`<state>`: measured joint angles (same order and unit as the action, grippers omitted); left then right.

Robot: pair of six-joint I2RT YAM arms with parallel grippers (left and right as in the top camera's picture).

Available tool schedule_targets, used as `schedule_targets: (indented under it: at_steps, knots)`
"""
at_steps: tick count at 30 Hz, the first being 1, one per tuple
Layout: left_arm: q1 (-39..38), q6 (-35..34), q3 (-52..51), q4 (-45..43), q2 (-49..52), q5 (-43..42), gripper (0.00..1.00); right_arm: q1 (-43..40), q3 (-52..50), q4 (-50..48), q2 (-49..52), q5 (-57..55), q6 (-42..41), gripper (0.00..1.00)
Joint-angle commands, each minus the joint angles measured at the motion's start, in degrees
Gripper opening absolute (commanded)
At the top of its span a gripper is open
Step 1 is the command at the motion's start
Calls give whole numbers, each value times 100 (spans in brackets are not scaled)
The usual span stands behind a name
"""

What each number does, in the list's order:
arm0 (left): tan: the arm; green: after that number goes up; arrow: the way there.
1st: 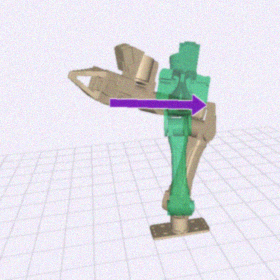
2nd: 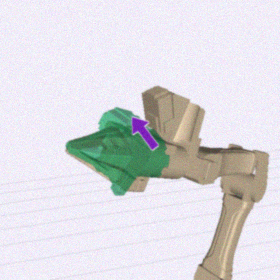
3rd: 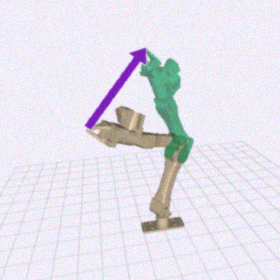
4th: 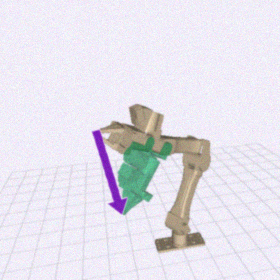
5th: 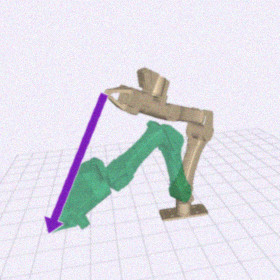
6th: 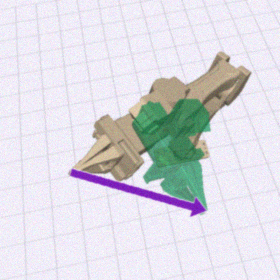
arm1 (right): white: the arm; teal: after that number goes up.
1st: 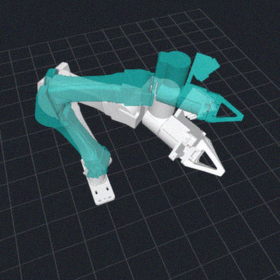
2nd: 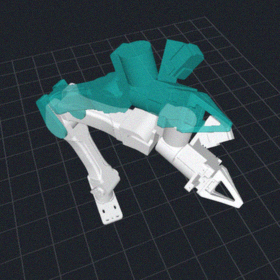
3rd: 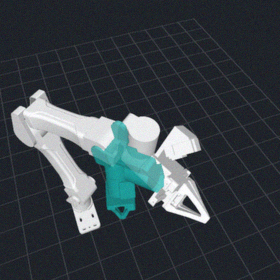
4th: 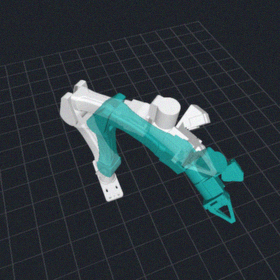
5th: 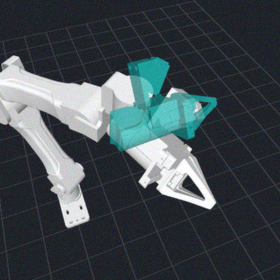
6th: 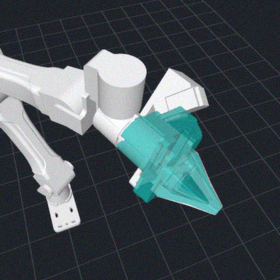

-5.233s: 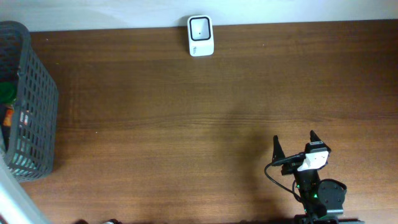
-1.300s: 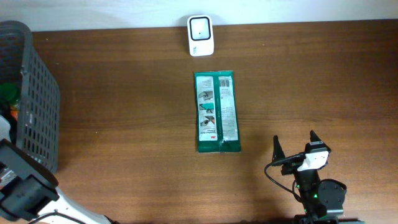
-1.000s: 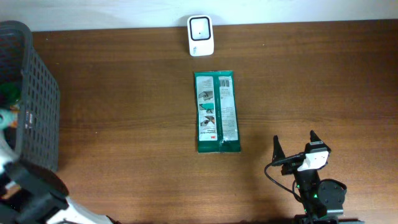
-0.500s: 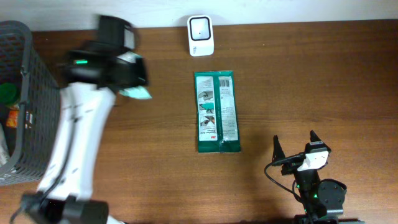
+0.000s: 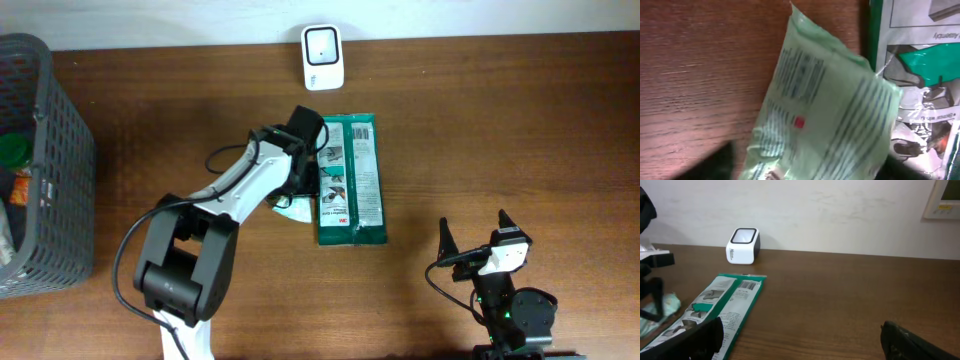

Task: Scan the item barcode
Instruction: 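Place the mint-green sachet left of the green package with the left gripper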

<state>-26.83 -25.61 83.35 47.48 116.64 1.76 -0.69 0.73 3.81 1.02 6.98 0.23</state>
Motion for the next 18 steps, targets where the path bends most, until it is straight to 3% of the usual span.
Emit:
schedule_targets:
  at_steps: [1, 6, 12, 18]
  knots:
    - [35, -44, 372, 105, -94, -50, 99, 31, -42, 7, -28, -9, 13, 98]
    - [730, 557, 2590, 1318, -1115, 431, 99, 31, -42, 7, -28, -9, 13, 98]
    - [1899, 643, 3156, 2035, -2256, 1773, 99, 31, -42, 7, -28, -9, 13, 98]
    - [4052, 638, 3156, 2103, -2946, 1928, 99, 31, -42, 7, -28, -9, 13, 98]
